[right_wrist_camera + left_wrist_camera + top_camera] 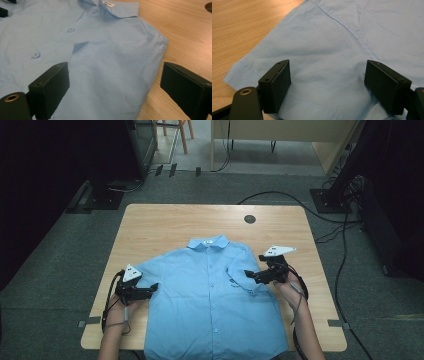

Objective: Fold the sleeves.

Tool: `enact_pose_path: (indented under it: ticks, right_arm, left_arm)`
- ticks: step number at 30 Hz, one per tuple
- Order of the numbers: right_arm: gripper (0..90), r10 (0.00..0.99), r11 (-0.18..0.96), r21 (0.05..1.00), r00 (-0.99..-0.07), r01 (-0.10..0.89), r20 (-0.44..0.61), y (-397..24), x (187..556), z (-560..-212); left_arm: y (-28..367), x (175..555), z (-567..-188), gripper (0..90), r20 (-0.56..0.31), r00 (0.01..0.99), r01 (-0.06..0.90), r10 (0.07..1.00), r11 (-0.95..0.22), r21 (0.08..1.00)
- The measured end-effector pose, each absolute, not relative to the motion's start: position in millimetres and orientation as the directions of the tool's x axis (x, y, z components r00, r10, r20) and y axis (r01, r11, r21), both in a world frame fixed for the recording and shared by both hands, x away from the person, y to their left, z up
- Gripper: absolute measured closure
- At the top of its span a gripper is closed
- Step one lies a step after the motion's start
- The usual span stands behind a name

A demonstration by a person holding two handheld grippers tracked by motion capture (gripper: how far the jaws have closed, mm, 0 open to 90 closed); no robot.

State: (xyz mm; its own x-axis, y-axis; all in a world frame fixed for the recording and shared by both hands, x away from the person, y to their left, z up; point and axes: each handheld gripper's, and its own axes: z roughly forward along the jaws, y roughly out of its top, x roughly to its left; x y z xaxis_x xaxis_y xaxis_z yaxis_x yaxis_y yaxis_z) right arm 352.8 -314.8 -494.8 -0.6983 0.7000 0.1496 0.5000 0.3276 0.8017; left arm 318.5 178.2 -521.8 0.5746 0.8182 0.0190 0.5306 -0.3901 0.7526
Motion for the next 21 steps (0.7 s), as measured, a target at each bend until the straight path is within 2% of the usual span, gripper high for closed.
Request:
enact_pose_path:
  ticks: [21]
  right_arm:
    - [7.2,0.676,0.333,0.807,-0.720,0.487,0.155,-335,349,-489]
  left_arm:
    - [178,318,-522,21.2,0.019,0.574,0.531,0.818,-0.390,0.753]
